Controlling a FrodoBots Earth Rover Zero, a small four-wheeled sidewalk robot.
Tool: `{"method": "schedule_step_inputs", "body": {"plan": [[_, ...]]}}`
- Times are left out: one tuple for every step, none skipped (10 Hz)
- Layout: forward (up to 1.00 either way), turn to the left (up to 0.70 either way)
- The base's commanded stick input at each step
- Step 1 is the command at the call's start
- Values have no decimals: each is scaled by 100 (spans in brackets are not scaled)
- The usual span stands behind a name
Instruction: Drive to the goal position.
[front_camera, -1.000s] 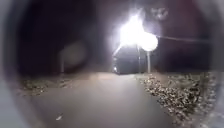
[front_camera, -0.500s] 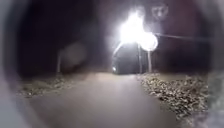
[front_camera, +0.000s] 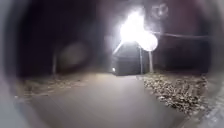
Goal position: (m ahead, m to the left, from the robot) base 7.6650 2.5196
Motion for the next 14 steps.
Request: {"method": "schedule_step_inputs", "body": {"plan": [[100, 0], [100, 0], [100, 0], [100, 0], [100, 0], [100, 0], [100, 0], [100, 0], [100, 0], [100, 0], [100, 0], [100, 0], [100, 0], [100, 0]]}}
